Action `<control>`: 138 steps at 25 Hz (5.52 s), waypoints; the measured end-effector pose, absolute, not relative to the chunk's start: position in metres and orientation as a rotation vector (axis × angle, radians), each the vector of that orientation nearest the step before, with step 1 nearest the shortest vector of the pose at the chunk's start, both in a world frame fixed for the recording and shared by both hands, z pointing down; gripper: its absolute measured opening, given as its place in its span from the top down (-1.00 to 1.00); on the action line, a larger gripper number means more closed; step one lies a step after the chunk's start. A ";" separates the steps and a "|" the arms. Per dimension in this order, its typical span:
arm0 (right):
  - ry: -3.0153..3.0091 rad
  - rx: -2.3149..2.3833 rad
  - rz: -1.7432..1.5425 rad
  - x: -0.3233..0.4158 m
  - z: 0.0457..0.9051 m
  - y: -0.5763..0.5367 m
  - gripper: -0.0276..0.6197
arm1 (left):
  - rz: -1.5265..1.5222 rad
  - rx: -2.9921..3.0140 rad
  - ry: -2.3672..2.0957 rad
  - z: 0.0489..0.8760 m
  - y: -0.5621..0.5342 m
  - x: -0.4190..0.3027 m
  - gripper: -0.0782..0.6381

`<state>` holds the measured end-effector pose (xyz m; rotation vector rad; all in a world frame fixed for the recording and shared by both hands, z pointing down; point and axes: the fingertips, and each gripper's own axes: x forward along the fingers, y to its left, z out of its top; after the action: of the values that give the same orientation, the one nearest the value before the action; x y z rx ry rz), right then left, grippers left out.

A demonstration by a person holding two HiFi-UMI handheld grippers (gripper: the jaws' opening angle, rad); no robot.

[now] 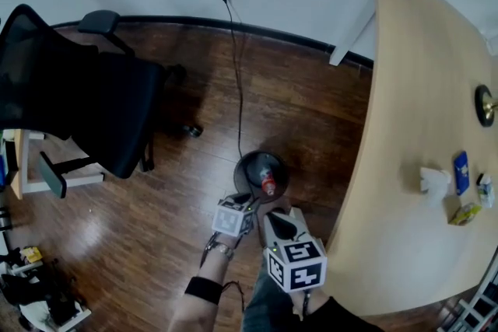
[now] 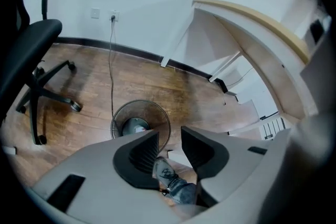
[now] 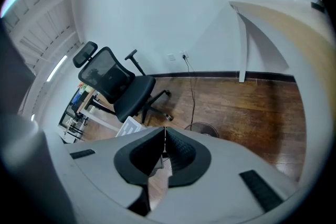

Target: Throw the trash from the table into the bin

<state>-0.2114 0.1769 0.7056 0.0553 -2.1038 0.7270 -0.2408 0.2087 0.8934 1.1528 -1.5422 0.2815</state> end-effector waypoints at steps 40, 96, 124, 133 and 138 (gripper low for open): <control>-2.297 0.210 0.717 0.084 0.507 -0.015 0.90 | 0.479 1.655 -1.612 0.515 0.054 0.017 0.78; -2.236 0.090 0.659 0.075 0.528 0.003 0.90 | 0.474 1.637 -1.646 0.523 0.065 0.002 0.28; -2.119 -0.253 0.546 -0.161 0.603 0.158 0.90 | 0.413 1.138 -1.745 0.717 0.237 -0.200 0.28; -2.117 -0.186 0.693 -0.193 0.635 0.159 0.90 | 0.511 1.124 -1.604 0.888 0.225 -0.232 0.28; -2.137 -0.126 0.720 -0.211 0.643 0.157 0.90 | 0.534 1.119 -1.542 0.956 0.215 -0.235 0.27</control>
<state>-0.2112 0.1566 0.6433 -0.1265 -2.1367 0.7200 -0.2352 0.2153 0.9561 1.1185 -1.5425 0.5341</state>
